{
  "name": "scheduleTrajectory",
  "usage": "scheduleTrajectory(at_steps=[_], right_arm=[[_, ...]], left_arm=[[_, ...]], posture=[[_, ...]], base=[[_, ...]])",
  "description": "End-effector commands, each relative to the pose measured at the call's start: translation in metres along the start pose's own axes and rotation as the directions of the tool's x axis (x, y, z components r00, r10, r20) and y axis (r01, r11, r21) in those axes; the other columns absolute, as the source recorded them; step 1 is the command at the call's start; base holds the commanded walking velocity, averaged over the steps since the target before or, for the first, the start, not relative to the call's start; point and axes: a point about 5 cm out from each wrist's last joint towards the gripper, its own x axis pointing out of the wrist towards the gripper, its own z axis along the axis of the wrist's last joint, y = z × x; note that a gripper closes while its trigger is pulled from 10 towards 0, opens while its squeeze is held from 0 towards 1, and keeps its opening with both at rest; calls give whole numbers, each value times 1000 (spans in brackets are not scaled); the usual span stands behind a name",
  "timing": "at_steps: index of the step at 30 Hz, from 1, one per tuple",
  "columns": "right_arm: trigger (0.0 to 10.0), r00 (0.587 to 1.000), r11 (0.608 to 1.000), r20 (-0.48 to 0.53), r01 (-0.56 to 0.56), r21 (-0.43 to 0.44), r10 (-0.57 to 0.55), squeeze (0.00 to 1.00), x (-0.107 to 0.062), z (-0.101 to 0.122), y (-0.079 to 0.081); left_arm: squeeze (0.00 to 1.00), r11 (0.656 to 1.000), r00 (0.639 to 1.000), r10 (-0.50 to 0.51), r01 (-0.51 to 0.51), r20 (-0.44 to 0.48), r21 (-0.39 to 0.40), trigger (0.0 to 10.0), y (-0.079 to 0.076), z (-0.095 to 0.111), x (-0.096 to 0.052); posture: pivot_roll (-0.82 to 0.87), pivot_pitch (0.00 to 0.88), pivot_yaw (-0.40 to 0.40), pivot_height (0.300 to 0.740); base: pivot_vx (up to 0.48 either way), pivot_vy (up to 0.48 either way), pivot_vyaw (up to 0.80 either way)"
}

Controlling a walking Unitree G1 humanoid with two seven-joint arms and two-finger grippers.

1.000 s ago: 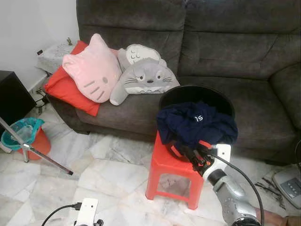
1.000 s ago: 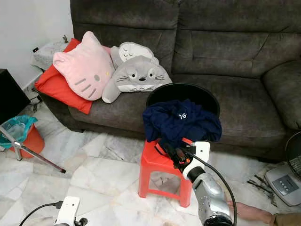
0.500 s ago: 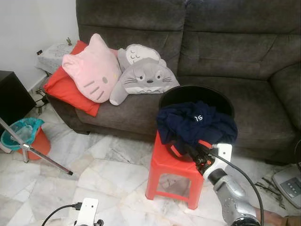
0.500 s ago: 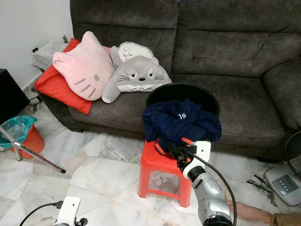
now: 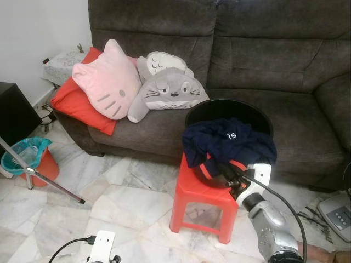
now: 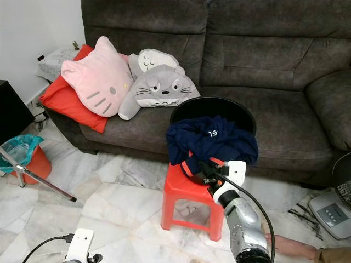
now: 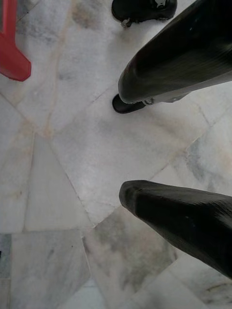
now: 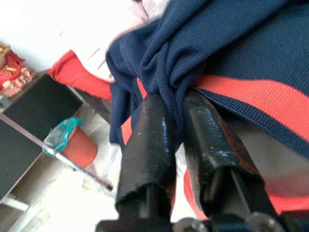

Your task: Hang hanger

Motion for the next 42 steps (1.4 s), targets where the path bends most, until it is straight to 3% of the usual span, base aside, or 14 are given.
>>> scheduleTrajectory(at_steps=[1, 14, 20, 22, 24, 25, 26, 31, 35, 42], right_arm=[[0, 999, 999, 42, -20, -25, 21, 0, 7, 13, 5], [0, 987, 985, 130, -77, -156, 98, 0, 19, 54, 25], [0, 992, 954, 79, -74, -289, 101, 0, 21, 65, 28], [0, 998, 923, 54, 2, -385, 20, 0, 23, 73, 21], [0, 997, 908, 48, 68, -414, -52, 0, 23, 78, 14], [0, 984, 895, 71, 179, -410, -164, 0, 21, 88, 3], [0, 975, 887, 83, 220, -407, -204, 0, 20, 92, -1], [0, 966, 841, 110, 258, -476, -234, 0, 17, 105, -5], [0, 981, 844, 132, 192, -501, -145, 0, 21, 114, 9], [0, 999, 848, 41, 33, -529, -13, 0, 32, 103, 27]], left_arm=[[0, 1000, 1000, 12, -12, -21, 25, 10000, 5, -4, -1], [0, 999, 1000, 10, -9, -26, 32, 10000, 4, -4, -1], [0, 999, 1000, 9, -8, -27, 34, 10000, 4, -4, -1], [0, 999, 1000, 7, -6, -27, 35, 10000, 4, -4, -1], [0, 999, 1000, 8, -7, -27, 34, 10000, 4, -4, -1], [0, 999, 1000, 8, -7, -28, 34, 10000, 4, -4, -1], [0, 999, 1000, 8, -7, -28, 34, 10000, 4, -4, -1], [0, 999, 1000, 7, -6, -28, 37, 10000, 4, -3, -1], [0, 999, 1000, 6, -5, -28, 40, 10000, 5, -3, 0], [0, 999, 1000, 8, -6, -28, 41, 10000, 5, -3, -1]], posture=[[-202, 0, 70, 740], [-206, 0, 69, 740], [-211, 0, 69, 740], [-210, 0, 69, 740], [-210, 0, 69, 740], [-210, 0, 69, 740], [-211, 0, 70, 740], [-216, 0, 72, 740], [-219, 0, 73, 740], [-213, 0, 75, 740]], base=[[0, 0, 0], [0, 0, 0], [0, 0, 0], [0, 0, 0], [0, 0, 0], [0, 0, 0], [0, 0, 0], [0, 0, 0], [0, 0, 0], [0, 0, 0]])
